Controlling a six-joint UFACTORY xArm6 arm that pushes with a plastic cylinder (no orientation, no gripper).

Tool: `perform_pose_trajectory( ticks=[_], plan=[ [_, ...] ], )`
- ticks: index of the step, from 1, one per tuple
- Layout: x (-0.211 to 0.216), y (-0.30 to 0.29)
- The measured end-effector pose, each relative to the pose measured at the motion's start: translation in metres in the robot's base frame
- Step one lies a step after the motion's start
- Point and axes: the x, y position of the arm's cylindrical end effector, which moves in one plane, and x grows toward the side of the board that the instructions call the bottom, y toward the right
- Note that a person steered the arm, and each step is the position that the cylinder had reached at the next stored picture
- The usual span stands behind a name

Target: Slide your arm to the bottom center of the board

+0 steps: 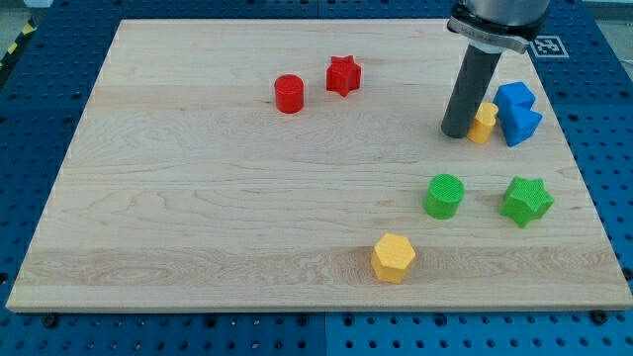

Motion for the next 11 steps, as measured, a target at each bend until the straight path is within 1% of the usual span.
perform_pose_trajectory(
  ticks=[1, 2, 3, 4, 5, 7, 8, 9, 10, 11],
  plan=[
    [0.024, 0.0],
    [0.025, 0.0],
    [0.068, -0.016],
    [0.071, -0.087],
    [0.076, -0.131],
    [0.12, -0.208],
    [0.128, -0.209],
    [0.155, -0.214],
    [0.167, -0.214],
    [0.202, -0.214]
  ],
)
